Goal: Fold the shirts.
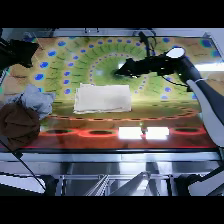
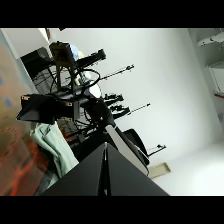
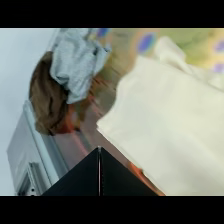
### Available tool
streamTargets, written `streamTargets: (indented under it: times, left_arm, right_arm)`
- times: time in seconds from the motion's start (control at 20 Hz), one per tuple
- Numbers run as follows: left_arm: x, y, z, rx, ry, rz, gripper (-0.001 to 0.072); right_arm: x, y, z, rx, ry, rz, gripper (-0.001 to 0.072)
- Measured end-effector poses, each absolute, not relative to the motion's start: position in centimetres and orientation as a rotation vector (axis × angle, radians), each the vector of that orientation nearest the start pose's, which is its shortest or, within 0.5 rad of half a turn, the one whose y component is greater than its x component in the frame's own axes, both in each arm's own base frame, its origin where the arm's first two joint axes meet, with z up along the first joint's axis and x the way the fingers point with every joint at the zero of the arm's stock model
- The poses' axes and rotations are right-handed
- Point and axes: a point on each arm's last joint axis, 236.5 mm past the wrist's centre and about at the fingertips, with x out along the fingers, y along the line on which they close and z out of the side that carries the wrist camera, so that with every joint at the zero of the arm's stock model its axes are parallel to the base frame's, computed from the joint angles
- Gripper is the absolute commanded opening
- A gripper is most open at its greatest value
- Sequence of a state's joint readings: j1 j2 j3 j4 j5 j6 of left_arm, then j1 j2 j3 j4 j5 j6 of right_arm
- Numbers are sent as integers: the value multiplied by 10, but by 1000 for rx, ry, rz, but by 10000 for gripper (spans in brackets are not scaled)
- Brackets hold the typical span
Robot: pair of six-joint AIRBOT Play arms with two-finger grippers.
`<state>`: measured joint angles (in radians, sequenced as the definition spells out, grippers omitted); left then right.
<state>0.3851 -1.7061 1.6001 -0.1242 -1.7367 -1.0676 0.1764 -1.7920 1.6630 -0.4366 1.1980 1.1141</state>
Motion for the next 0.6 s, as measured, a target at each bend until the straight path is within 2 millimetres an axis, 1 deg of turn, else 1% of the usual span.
streamTargets:
  times: [0.1,0.15,0.2,0.25,0.3,0.45,0.55,0.6]
  left_arm:
    - [443,-74,234,-1038,679,-1269,2]
    - [442,-76,231,-1028,690,-1269,2]
    - [442,-79,228,-1017,701,-1267,3]
    - [443,-81,225,-1010,706,-1259,3]
    - [445,-82,223,-1004,710,-1249,3]
    - [449,-85,220,-997,712,-1230,3]
    - [451,-86,218,-996,714,-1222,3]
    - [451,-86,218,-995,716,-1221,3]
  right_arm:
    - [466,253,56,550,1132,885,17]
    - [461,240,42,547,1176,834,62]
    - [458,229,28,548,1215,784,357]
    - [457,220,15,551,1241,742,581]
    - [456,214,2,560,1268,705,644]
    - [455,203,-38,578,1339,631,644]
    - [453,200,-64,601,1385,600,642]
    - [452,202,-75,621,1407,596,641]
